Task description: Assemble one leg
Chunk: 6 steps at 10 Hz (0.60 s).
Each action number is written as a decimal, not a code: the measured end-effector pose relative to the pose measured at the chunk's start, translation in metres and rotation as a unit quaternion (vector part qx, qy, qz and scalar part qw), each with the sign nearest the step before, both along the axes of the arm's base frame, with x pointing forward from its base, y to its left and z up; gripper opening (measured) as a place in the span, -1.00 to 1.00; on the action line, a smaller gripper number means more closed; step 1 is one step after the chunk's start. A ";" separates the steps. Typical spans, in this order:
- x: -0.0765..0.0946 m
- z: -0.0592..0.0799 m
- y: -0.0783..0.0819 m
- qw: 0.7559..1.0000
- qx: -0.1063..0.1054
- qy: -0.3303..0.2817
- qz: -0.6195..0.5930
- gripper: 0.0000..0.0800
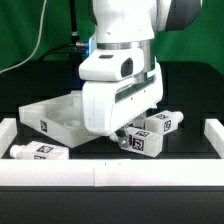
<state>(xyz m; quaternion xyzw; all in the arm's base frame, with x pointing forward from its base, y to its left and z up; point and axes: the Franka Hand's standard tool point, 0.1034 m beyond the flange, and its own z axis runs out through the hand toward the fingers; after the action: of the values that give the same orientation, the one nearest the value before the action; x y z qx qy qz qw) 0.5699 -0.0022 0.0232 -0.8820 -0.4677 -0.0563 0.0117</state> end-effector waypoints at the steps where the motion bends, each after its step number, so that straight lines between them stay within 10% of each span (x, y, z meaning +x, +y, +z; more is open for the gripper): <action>1: -0.001 0.019 0.004 0.999 0.002 -0.006 -0.036 -0.29; 4: -0.032 0.068 0.036 0.992 0.009 -0.018 -0.127 -0.29; 6: -0.055 0.067 0.050 0.986 0.013 -0.013 -0.163 -0.29</action>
Offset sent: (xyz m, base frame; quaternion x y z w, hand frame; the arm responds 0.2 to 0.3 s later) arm -0.0384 0.0233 0.0680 -0.0517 -0.0141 0.1129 0.9922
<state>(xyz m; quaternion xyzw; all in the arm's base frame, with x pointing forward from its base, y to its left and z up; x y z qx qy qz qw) 0.5152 0.0482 0.0906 -0.9454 -0.3172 -0.0751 0.0081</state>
